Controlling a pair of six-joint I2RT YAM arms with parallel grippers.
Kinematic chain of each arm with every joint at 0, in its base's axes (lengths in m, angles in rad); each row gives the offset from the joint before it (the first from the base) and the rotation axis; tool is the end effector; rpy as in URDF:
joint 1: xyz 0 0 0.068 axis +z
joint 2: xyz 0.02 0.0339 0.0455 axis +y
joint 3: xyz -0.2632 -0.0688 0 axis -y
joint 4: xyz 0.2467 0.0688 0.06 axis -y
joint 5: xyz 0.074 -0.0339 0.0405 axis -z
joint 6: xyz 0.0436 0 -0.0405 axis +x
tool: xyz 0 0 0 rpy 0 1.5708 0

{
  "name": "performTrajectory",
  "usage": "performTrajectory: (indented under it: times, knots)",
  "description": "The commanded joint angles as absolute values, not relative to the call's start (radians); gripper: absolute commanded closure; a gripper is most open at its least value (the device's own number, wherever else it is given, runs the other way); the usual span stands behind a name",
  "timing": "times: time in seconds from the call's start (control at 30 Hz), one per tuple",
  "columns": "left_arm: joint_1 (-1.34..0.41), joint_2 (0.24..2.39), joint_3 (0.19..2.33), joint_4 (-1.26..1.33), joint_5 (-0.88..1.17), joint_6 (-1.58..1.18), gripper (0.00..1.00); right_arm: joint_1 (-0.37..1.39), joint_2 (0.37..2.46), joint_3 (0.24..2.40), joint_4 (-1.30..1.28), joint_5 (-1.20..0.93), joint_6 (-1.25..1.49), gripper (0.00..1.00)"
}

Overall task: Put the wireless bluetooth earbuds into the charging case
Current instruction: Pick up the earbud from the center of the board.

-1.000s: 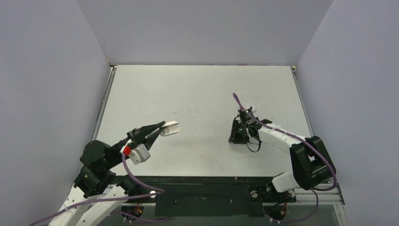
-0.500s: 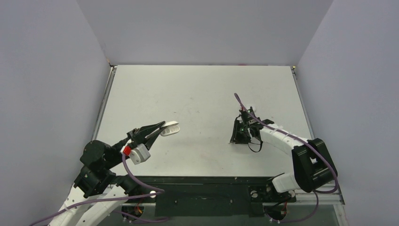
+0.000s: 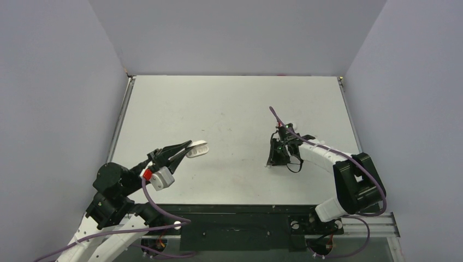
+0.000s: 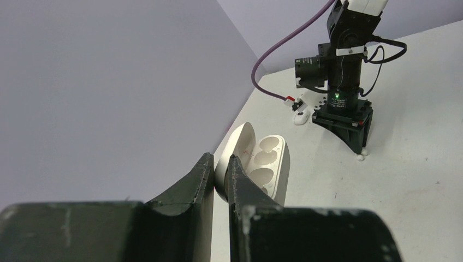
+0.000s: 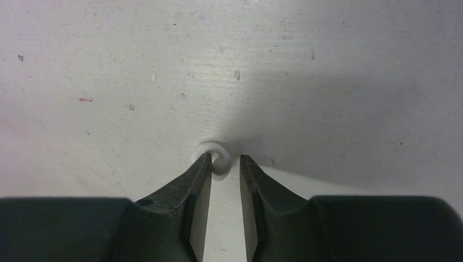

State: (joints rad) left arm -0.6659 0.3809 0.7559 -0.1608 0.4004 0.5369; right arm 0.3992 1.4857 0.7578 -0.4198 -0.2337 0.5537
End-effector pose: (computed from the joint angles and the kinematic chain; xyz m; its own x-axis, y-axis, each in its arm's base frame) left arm 0.0640 -0.0719 0.3818 0.5878 0.1372 -0.7973 0.6607 0.4872 0.5710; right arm 0.2444 0.1141 0.1503 -0.9595 0.1504 -0.2382 0.0456 0.9173 0.3955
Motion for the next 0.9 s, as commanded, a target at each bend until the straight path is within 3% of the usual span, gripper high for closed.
performTrajectory:
  times: [0.0, 0.67, 0.87]
  knots:
    - [-0.668, 0.389, 0.789, -0.126, 0.398, 0.541, 1.0, 0.402, 1.466, 0.748, -0.401, -0.235, 0.538, 0.77]
    - [-0.669, 0.397, 0.795, -0.122, 0.405, 0.526, 1.0, 0.495, 1.416, 0.637, -0.356, -0.202, 0.572, 0.8]
    - [-0.668, 0.397, 0.795, -0.119, 0.408, 0.521, 1.0, 0.506, 1.402, 0.644, -0.386, -0.18, 0.557, 1.0]
